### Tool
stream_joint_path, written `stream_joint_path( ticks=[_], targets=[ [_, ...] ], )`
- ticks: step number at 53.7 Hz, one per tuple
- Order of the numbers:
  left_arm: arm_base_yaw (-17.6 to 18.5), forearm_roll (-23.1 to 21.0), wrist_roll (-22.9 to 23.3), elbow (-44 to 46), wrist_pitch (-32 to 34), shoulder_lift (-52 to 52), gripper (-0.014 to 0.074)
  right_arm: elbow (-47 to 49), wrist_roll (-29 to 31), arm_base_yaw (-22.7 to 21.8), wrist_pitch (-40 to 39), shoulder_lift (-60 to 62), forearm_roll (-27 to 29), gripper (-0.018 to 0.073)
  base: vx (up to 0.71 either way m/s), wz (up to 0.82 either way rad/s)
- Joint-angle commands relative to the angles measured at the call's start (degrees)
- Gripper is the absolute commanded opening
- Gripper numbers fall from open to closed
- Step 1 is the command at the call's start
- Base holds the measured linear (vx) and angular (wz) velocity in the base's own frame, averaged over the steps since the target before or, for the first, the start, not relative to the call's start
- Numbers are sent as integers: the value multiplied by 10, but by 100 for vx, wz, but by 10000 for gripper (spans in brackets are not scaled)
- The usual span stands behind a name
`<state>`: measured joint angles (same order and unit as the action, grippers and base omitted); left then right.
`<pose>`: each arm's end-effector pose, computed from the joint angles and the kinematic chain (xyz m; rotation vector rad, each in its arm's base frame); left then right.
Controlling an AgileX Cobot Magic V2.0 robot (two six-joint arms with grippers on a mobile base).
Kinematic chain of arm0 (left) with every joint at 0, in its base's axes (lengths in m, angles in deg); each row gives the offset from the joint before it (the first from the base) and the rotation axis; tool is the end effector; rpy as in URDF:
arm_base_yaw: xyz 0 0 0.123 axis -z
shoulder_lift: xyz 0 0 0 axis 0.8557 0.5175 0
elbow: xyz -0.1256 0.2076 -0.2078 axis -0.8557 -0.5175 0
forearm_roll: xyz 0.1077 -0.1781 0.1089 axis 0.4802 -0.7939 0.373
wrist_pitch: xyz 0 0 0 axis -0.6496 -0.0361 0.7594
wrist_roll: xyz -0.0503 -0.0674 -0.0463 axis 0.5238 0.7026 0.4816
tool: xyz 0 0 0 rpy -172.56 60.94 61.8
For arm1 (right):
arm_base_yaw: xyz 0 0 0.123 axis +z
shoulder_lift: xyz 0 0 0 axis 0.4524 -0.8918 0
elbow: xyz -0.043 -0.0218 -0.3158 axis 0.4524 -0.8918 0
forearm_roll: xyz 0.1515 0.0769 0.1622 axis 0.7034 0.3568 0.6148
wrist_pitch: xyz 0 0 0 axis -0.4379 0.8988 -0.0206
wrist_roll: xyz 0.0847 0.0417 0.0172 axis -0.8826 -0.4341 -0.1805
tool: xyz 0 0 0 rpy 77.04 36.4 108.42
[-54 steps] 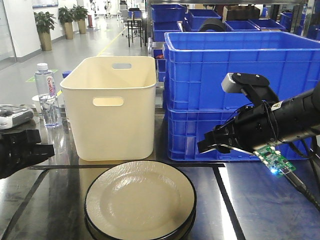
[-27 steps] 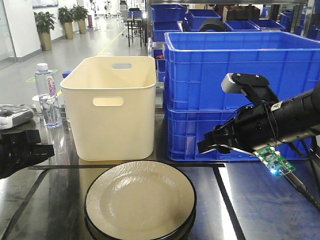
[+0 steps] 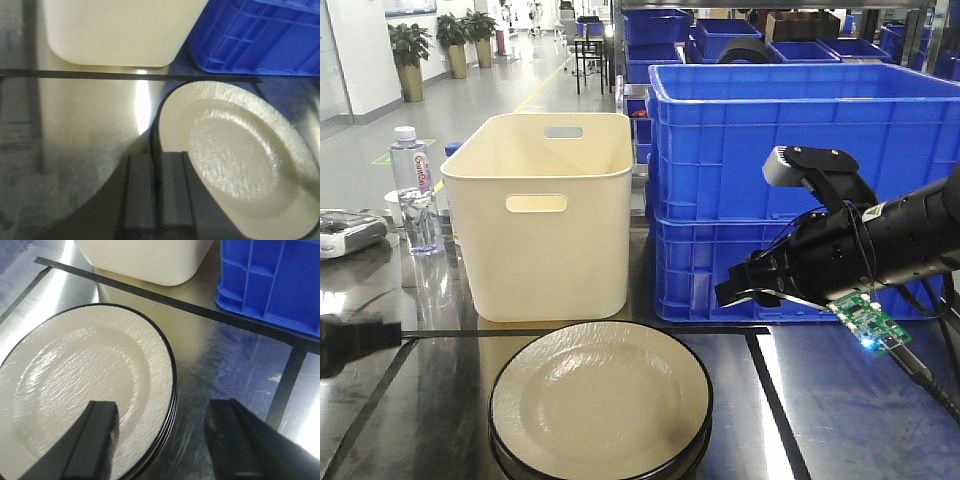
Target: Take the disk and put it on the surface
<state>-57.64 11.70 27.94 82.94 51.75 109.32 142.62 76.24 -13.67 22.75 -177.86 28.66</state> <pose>0.1975 -0.0380 0.3834 0.0499 2.0639 -0.5008 0.3164 0.1091 0.4120 -0.5249 2.2758 0.5000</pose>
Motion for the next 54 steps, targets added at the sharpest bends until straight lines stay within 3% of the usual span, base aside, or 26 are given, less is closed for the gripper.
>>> stream_joint_path(
  ticks=[1,4,8,16,22,26,33,42,54],
  targets=[
    [17,26,44,-47,107,-67,-9,20,6,-2,-31,24,14,438,0,0],
    [24,49,76,-92,155,-106,-9,20,6,-2,-31,24,14,438,0,0],
    [38,120,139,-151,208,-159,-9,20,6,-2,-30,24,14,438,0,0],
    [60,372,337,-273,259,-290,-9,20,6,-2,-31,24,14,438,0,0],
    [61,494,448,-349,283,-385,-9,20,6,-2,-31,24,14,438,0,0],
    [61,527,461,-384,290,-434,-9,20,6,-2,-31,24,14,438,0,0],
    [61,566,442,-424,294,-484,-9,20,6,-2,-31,24,14,438,0,0],
    [56,566,437,-449,287,-518,-9,20,6,-2,-31,24,14,438,0,0],
    [10,565,438,-498,281,-636,-9,20,6,-2,-31,24,14,438,0,0]
  ],
)
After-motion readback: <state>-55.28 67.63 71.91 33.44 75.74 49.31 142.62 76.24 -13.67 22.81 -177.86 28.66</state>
